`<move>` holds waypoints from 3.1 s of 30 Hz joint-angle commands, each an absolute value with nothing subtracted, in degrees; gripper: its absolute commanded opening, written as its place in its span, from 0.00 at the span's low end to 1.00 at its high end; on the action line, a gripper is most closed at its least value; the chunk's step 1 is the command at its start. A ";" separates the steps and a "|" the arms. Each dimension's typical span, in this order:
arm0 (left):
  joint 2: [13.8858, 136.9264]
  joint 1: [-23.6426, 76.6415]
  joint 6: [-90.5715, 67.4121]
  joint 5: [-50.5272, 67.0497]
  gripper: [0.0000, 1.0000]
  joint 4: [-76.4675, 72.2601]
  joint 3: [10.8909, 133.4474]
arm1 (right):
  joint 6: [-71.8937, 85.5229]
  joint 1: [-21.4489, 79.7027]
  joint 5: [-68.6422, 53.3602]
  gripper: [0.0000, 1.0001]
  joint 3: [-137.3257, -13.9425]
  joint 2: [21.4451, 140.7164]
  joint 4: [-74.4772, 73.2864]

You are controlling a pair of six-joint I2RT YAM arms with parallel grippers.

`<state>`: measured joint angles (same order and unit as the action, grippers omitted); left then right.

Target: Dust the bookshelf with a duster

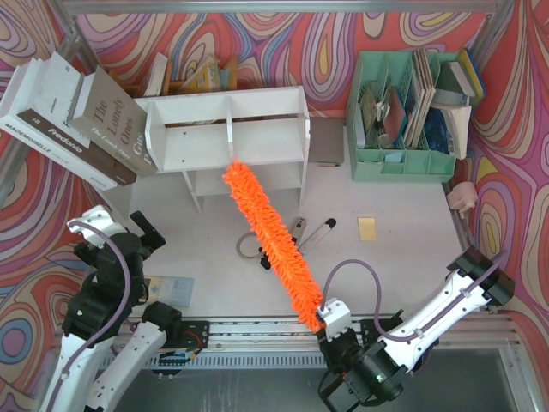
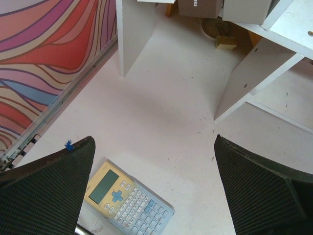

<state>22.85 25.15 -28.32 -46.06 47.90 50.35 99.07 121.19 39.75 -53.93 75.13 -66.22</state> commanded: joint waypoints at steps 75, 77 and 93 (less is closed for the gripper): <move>23.39 26.29 -32.36 -37.32 0.98 53.97 52.25 | 52.16 87.96 24.14 0.00 -50.67 85.14 -23.52; 23.14 26.35 -32.72 -37.43 0.98 54.17 52.14 | 53.75 87.66 25.04 0.00 -51.58 86.06 -25.82; 18.73 27.11 -34.17 -39.64 0.98 55.00 51.66 | 69.01 87.01 31.30 0.00 -46.60 78.21 -33.02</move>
<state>19.55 26.41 -33.50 -38.68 53.95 51.70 74.87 86.83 29.93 -42.37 72.77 -37.82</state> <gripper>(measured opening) 0.984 0.337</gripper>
